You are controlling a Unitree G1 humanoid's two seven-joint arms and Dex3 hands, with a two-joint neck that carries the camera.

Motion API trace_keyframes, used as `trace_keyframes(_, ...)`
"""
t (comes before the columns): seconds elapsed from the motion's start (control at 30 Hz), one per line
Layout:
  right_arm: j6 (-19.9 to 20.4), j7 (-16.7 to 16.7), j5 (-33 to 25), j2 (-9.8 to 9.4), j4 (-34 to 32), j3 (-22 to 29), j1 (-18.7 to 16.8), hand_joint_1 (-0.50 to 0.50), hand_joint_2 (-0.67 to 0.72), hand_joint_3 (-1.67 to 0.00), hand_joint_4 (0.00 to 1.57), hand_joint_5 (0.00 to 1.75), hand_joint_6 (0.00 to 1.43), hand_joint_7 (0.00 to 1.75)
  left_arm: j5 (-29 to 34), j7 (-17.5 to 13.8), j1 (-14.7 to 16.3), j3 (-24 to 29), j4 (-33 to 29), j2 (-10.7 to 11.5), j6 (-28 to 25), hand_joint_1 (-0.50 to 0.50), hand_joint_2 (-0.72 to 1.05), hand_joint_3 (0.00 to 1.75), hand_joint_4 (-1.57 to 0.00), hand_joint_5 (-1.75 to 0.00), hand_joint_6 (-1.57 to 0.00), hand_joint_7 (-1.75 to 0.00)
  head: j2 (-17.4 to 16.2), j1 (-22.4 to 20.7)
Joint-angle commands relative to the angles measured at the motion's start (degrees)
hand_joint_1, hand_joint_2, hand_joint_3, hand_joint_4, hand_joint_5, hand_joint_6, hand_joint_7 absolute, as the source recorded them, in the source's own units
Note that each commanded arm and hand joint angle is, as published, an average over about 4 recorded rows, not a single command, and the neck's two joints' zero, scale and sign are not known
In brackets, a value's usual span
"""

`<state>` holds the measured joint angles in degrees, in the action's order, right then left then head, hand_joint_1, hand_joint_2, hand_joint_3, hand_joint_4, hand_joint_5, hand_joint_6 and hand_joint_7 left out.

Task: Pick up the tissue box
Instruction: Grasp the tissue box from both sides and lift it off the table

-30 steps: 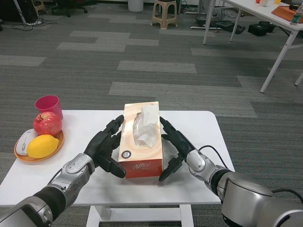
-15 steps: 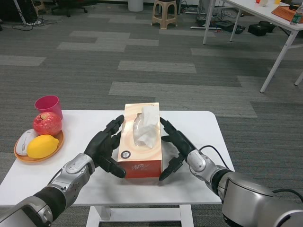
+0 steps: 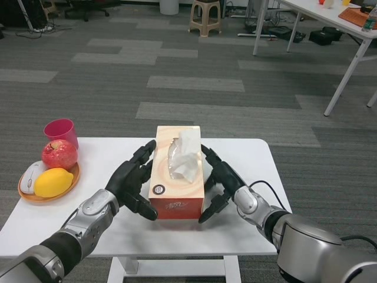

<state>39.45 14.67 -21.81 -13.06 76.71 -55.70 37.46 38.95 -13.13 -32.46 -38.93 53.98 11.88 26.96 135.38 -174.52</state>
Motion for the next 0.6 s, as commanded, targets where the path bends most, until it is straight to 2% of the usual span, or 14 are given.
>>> trace_keyframes(0.03,0.6,-0.6,0.3,0.98,-0.7,0.1,0.5,-0.42,-0.29,-0.16,1.37,1.36,0.03,0.28,-0.6,-1.3,0.9,-0.7,-2.2,-0.9,-0.1,0.50,-0.37,0.00,0.00,-0.21,0.00,0.00,0.1,0.0)
trace_keyframes(0.27,0.7,-0.6,0.3,0.94,-0.8,0.2,0.5,-0.42,-0.29,-0.16,1.38,1.36,0.06,0.28,-0.6,-1.3,1.0,-0.5,-3.4,-0.8,-0.1,0.50,-0.37,0.00,0.00,-0.21,0.00,0.00,0.2,0.0)
trace_keyframes(0.33,0.8,-0.6,0.3,0.94,-0.8,0.2,0.5,-0.42,-0.29,-0.16,1.38,1.36,0.06,0.28,-0.6,-1.3,1.1,-0.5,-3.7,-0.7,-0.1,0.50,-0.37,0.00,0.00,-0.26,0.00,0.00,0.2,0.0)
trace_keyframes(0.6,0.8,-0.6,0.3,0.85,-1.6,0.5,0.2,-0.42,-0.29,-0.16,1.37,1.36,0.06,0.28,-0.6,-1.2,1.1,-0.1,-4.9,-0.4,-0.1,0.50,-0.37,0.00,0.00,-0.21,0.00,0.00,0.4,-0.1)
